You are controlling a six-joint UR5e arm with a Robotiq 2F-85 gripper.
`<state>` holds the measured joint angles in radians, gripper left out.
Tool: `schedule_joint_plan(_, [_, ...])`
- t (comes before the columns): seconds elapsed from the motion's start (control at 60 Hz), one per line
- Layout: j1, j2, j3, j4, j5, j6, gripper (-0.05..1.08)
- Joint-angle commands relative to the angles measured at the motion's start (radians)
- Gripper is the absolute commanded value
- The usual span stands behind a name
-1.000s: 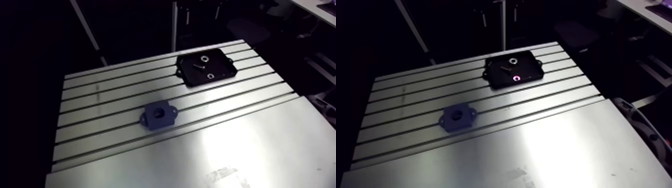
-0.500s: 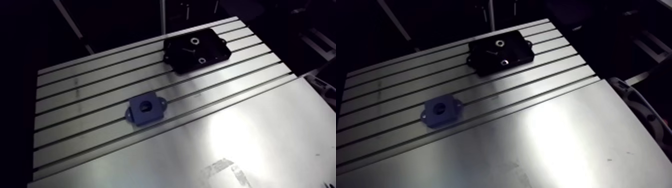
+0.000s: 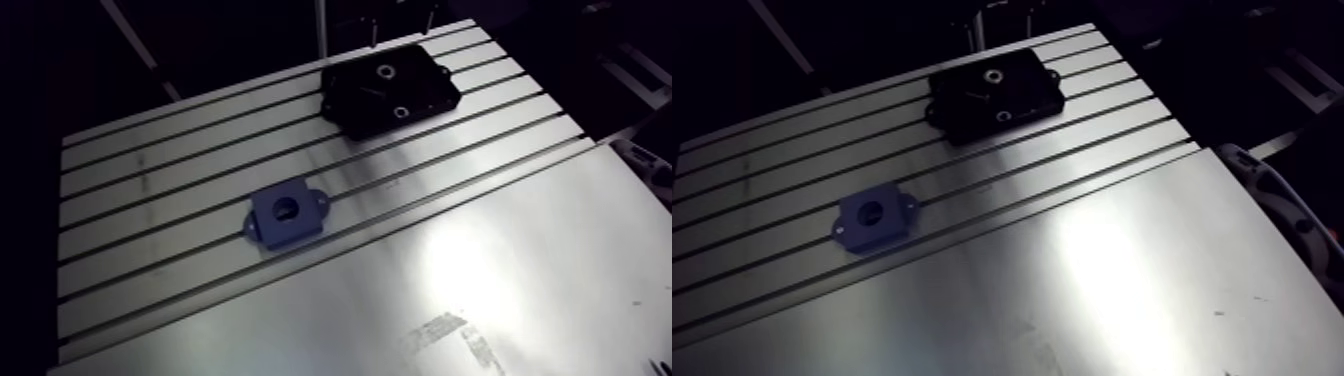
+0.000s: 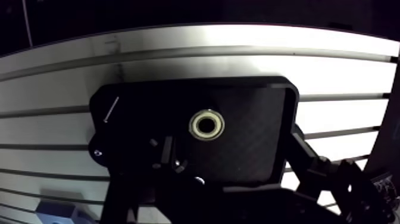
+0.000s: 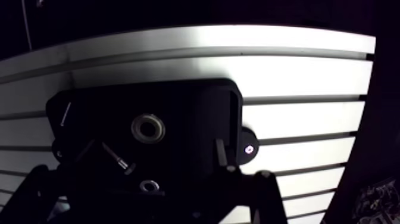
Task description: Pick up the bearing and press it into the housing until flush.
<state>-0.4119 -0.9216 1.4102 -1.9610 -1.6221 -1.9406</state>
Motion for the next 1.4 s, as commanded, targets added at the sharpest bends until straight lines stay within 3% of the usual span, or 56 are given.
schedule_joint_plan(0.017, [0.003, -0.001, 0.024, -0.002, 0.0, 0.002, 0.01])
schedule_joint_plan(0.167, [0.005, -0.002, 0.045, -0.023, -0.002, 0.003, 0.02])
schedule_joint_plan(0.283, [0.005, -0.002, 0.057, -0.063, 0.0, 0.001, 0.18])
schedule_joint_plan(0.583, [0.008, 0.002, 0.069, -0.071, 0.0, 0.004, 0.29])
schedule_joint_plan(1.4, [0.011, 0.004, 0.092, -0.114, -0.002, 0.001, 0.3])
